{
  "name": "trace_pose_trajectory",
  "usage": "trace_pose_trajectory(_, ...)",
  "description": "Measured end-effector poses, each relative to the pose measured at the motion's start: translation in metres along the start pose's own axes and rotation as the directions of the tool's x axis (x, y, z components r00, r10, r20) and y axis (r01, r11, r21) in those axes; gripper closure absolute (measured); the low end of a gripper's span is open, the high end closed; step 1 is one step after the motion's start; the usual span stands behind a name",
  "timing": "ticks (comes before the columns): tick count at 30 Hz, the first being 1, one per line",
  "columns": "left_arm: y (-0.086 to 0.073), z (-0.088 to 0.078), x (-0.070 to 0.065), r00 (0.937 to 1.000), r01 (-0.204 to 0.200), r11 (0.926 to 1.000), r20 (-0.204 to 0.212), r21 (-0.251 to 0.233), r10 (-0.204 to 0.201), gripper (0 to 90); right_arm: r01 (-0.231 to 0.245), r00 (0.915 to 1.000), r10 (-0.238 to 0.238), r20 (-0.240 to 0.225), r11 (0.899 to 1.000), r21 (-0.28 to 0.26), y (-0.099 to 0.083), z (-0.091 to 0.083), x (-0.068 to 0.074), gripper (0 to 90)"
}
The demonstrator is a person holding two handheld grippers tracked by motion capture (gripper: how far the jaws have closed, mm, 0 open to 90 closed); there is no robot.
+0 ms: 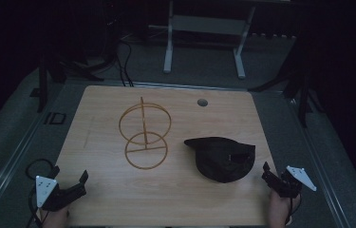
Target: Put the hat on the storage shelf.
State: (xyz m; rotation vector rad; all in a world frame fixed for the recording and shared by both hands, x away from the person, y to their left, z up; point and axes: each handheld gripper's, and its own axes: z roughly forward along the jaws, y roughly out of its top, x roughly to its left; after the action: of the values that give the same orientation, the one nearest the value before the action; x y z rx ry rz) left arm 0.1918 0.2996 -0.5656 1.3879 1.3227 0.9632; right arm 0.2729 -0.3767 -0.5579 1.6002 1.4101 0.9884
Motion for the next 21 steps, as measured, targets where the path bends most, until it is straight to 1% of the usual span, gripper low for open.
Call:
trace_pose_trajectory(3,0.000,0.000,0.000,1.0000,0.000,1.0000,0.001,-0.003,0.000,0.6,-0.005,0.9999,0.005,-0.010,1.000,0.002,0.000,0.000,-0.001,13.4)
trace_pose_trajectory(5,0.000,0.000,-0.001,1.0000,-0.003,1.0000,0.003,0.001,0.003,0.6,-0.020,0.9997,0.020,-0.013,1.000,0.000,0.000,-0.001,-0.002,13.3)
trace_pose_trajectory(8,0.001,0.000,-0.001,1.0000,-0.002,1.0000,0.006,0.002,0.002,0.6,-0.023,0.9996,0.023,-0.016,1.000,-0.006,-0.001,-0.002,-0.003,12.9)
trace_pose_trajectory(11,0.002,-0.001,0.000,1.0000,0.007,1.0000,0.003,-0.002,-0.007,0.6,-0.033,0.9989,0.032,-0.034,0.999,-0.012,0.001,-0.010,-0.008,12.6)
trace_pose_trajectory(12,0.002,-0.001,0.000,1.0000,0.006,1.0000,0.003,-0.001,-0.006,0.6,-0.045,0.9979,0.045,-0.047,0.999,-0.013,0.002,-0.012,-0.009,12.7)
trace_pose_trajectory(13,0.002,-0.001,0.000,1.0000,0.002,1.0000,0.001,0.003,-0.002,0.6,-0.060,0.9957,0.059,-0.072,0.998,-0.016,0.005,-0.015,-0.011,12.6)
trace_pose_trajectory(14,0.002,-0.001,-0.001,1.0000,-0.001,1.0000,0.002,0.007,0.001,0.6,-0.059,0.9941,0.056,-0.093,0.998,-0.025,0.009,-0.020,-0.012,12.6)
trace_pose_trajectory(15,0.003,-0.001,-0.001,1.0000,-0.009,0.9999,-0.002,0.014,0.009,0.7,-0.054,0.9923,0.050,-0.113,0.998,-0.030,0.013,-0.024,-0.011,12.6)
trace_pose_trajectory(16,0.003,0.000,-0.002,0.9999,-0.014,0.9998,-0.002,0.017,0.014,0.7,-0.051,0.9874,0.046,-0.151,0.998,-0.030,0.018,-0.030,-0.010,12.5)
trace_pose_trajectory(18,0.003,0.000,-0.003,0.9996,-0.026,0.9995,-0.002,0.020,0.026,0.7,-0.036,0.9809,0.031,-0.192,0.999,-0.022,0.023,-0.037,-0.007,12.5)
trace_pose_trajectory(20,0.003,-0.001,-0.004,0.9995,-0.031,0.9993,0.000,0.021,0.031,0.6,-0.010,0.9768,0.004,-0.214,1.000,-0.026,0.027,-0.046,-0.001,12.4)
trace_pose_trajectory(21,0.003,-0.001,-0.004,0.9996,-0.027,0.9995,0.001,0.020,0.026,0.6,0.004,0.9732,-0.010,-0.230,1.000,-0.028,0.030,-0.050,0.003,12.4)
